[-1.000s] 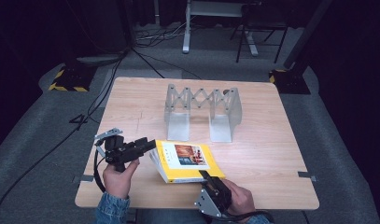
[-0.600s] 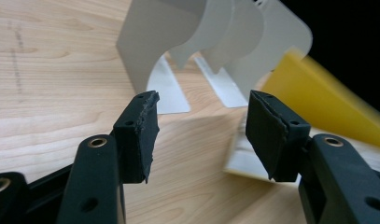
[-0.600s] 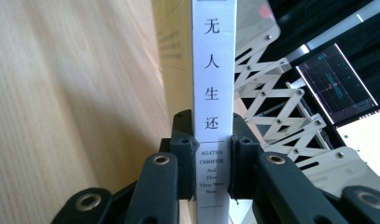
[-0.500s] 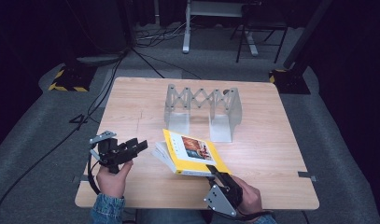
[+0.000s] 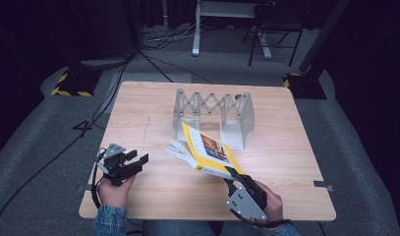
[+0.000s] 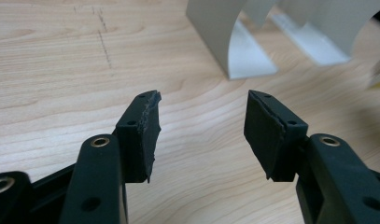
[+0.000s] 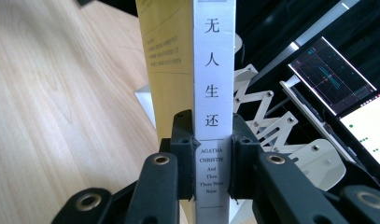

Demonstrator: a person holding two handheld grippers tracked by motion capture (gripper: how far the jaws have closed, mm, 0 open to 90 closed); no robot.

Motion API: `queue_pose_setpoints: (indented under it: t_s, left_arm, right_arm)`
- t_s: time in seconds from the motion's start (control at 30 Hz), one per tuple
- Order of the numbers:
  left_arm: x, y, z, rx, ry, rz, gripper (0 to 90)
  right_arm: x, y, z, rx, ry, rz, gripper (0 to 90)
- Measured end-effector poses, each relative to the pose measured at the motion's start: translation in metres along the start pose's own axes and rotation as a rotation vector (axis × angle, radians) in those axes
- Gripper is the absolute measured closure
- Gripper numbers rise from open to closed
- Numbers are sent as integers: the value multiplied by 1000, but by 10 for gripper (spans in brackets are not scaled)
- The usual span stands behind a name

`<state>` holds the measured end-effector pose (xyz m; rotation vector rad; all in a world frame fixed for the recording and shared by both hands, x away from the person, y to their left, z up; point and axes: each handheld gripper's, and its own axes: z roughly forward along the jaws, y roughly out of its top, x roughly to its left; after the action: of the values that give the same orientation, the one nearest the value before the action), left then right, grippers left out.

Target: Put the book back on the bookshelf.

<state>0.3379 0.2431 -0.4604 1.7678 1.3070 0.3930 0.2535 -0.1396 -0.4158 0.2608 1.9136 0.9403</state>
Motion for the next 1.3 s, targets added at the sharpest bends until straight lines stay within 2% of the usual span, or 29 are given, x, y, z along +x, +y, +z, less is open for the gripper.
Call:
queue_pose_setpoints:
  t_s: [0.17,0.23,0.33,0.4,0.43,0.47,0.53,0.7,0.83,0.9,1.13,1.3]
  left_arm:
    - [0,-6,15,87,32,52,458]
    - [0,-8,20,113,60,77,456]
    - [0,-10,25,132,89,90,453]
    - [2,-10,28,138,103,99,451]
    - [3,-11,30,140,113,102,451]
    - [3,-11,31,145,115,103,451]
    - [3,-12,33,153,126,108,452]
    - [2,-12,39,165,153,146,454]
    - [2,-14,44,188,173,157,456]
    - [2,-14,45,198,176,167,456]
    - [4,-15,45,192,167,147,453]
    - [4,-16,44,187,165,149,453]
  right_arm:
    - [-11,2,-2,-11,-2,41,761]
    - [-16,2,-3,-12,-4,58,762]
    - [-22,1,-2,-10,-6,87,762]
    - [-27,0,-1,-8,-13,116,762]
    - [-32,-1,1,-4,-18,147,762]
    - [-32,-1,1,-4,-18,147,762]
    - [-38,-3,4,1,-25,195,762]
    - [-45,-5,8,13,-36,242,762]
    - [-54,-9,12,29,-43,284,761]
    - [-58,-11,13,34,-45,304,762]
    - [-73,-18,20,48,-50,376,762]
    - [-83,-23,26,54,-60,430,763]
